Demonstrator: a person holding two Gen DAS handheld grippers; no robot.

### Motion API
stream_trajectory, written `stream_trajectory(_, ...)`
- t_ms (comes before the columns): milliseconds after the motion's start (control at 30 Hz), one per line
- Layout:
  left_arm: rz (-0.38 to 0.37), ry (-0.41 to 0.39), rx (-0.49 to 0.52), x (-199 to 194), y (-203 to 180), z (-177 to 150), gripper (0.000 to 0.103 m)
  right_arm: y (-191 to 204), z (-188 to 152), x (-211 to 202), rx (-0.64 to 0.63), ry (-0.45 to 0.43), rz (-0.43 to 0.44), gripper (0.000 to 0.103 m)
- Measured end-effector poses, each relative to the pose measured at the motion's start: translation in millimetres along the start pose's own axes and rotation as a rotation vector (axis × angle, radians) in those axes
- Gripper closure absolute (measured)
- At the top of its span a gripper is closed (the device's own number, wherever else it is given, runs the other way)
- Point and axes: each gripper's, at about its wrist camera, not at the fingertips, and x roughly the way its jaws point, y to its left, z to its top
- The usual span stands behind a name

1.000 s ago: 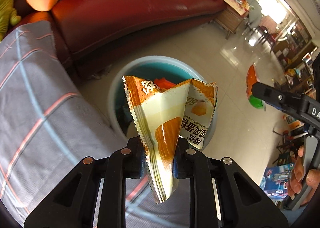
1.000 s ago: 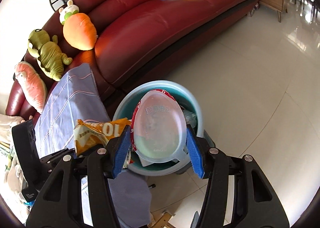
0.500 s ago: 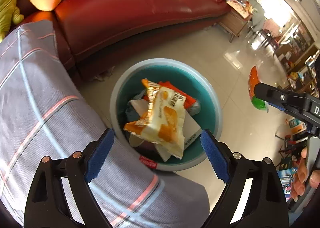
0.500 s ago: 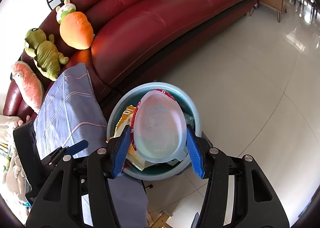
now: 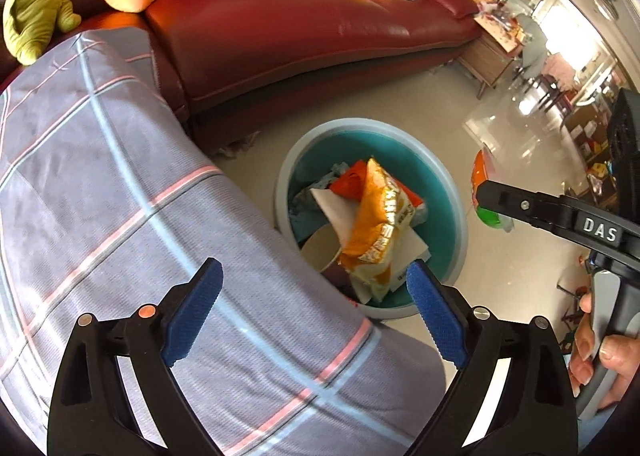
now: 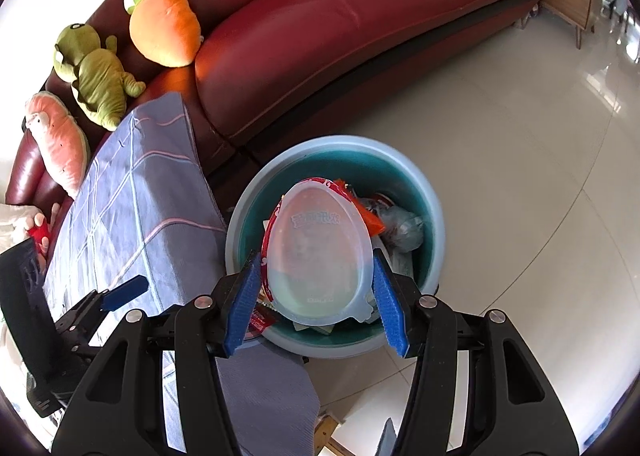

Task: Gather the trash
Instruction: 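Carry both items over the teal bin and open both tools to drop them, then move both open tools back over the tablecloth toward the packet and capsule half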

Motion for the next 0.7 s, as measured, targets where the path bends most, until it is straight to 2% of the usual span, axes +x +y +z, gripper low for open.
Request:
stream_trajectory(200,0.013,-0.003,-0.026,-8,17,-6,0.010,6,-1,13,0.000,0.029,0.002,0.050)
stream_trajectory(233,0.014,-0.003,-0.029,-9,19,-8,0.010,7,-1,15,0.000,0.034,0.004,0.047)
stream_trajectory(267,0.016,-0.004,-0.033,-10,21,-9,0.010,8,-1,17,0.007,0.041,0.010,0.037)
stream_trajectory(300,0.016,-0.004,-0.037,-11,22,-11,0.010,8,-2,17,0.014,0.043,0.011,0.034)
stream_trajectory(700,0.012,-0.006,-0.089,-27,47,-29,0.010,24,-6,10,-0.017,0.060,-0.030,0.024)
